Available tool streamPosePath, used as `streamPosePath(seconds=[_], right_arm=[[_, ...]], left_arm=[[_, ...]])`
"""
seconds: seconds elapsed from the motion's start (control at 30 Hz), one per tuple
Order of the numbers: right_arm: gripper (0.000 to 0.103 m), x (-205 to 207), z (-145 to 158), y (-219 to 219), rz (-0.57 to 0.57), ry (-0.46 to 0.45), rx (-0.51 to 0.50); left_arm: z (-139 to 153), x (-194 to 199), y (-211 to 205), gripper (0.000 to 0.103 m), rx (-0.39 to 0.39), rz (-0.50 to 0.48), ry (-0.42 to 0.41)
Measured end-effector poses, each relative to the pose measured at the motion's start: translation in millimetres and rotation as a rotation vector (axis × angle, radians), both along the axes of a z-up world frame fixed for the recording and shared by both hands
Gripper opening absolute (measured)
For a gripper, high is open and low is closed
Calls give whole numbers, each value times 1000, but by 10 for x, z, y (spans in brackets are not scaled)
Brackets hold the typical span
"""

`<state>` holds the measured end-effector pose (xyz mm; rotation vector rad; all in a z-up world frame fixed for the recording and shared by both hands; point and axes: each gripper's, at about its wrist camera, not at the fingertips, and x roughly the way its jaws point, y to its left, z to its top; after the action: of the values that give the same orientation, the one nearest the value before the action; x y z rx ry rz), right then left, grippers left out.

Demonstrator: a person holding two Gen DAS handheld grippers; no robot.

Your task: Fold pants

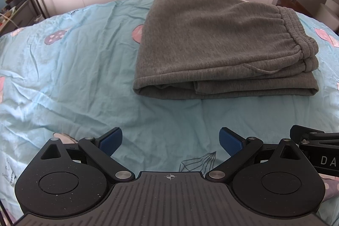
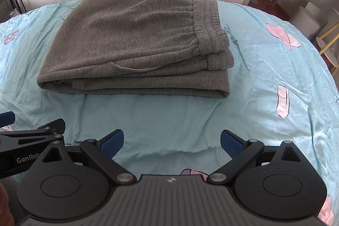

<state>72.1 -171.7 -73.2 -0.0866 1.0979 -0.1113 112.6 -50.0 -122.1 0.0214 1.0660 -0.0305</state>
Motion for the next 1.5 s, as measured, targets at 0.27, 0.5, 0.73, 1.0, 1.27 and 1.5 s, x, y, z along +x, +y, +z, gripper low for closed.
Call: streamPosePath(seconds=[0.27,0.5,0.73,1.0,1.27,1.5], right_arm=[[98,-2,0,1,2,-2,-2],[98,-2,3,-1,2,-1,-1],[98,-5,0,-1,2,-1,2],[98,-7,-5,-1,4,0,2],[98,-6,-4,-2,5,0,0],[98,-7,-4,-9,4,0,3]], left_arm=[[2,-3,-7,101,2,-2,-2],[4,-5,-8,101,3,-3,-3],[4,-16,-18,101,9,-10,-8],[4,-22,-31,101,10,-13,-11],[5,-22,-34,101,11,-14,-13],[12,-22,-38,101,13,-16,-15]])
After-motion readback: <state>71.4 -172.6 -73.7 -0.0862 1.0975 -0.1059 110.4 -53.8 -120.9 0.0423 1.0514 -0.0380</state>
